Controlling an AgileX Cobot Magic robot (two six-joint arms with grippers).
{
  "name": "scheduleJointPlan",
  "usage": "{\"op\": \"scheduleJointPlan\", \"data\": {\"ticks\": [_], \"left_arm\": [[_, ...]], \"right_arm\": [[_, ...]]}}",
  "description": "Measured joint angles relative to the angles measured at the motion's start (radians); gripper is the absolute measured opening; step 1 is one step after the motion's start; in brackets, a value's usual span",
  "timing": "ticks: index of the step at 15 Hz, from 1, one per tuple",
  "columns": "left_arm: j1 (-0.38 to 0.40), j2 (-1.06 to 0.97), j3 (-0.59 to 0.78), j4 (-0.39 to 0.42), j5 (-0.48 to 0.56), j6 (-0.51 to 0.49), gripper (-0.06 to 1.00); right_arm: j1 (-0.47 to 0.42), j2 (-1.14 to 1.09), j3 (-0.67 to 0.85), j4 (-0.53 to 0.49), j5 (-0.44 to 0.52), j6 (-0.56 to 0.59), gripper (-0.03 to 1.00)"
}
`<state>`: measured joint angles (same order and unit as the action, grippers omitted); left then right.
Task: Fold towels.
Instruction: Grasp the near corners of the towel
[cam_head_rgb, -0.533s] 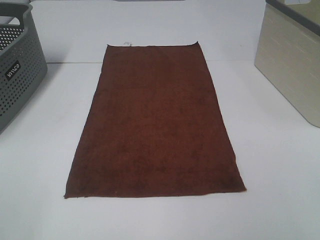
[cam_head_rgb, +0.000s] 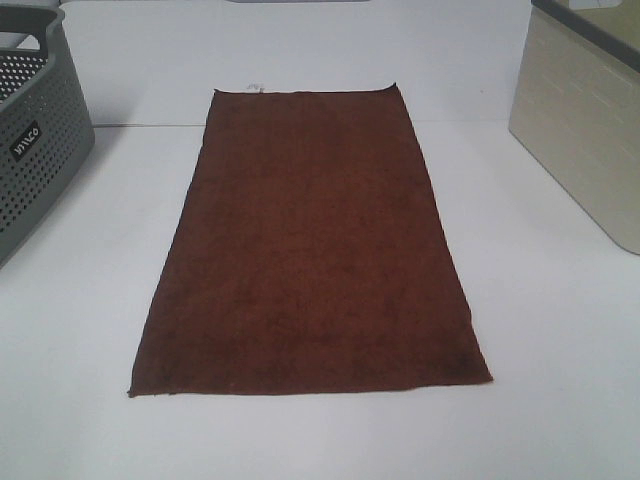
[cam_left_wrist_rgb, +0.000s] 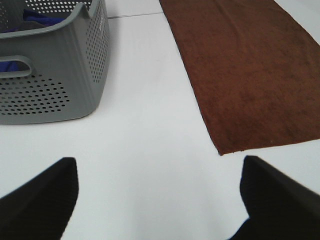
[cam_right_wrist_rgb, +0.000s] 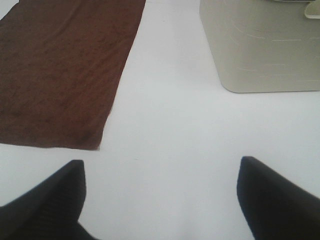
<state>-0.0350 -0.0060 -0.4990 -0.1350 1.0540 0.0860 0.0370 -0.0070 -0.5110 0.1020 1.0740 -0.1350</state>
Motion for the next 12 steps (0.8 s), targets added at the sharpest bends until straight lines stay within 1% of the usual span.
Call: {"op": "scheduleJointPlan", "data": {"ticks": [12], "left_arm": [[0.000, 0.000, 0.000, 0.000, 0.000, 0.000, 0.83]], "right_arm": [[0.000, 0.000, 0.000, 0.000, 0.000, 0.000, 0.78]]}}
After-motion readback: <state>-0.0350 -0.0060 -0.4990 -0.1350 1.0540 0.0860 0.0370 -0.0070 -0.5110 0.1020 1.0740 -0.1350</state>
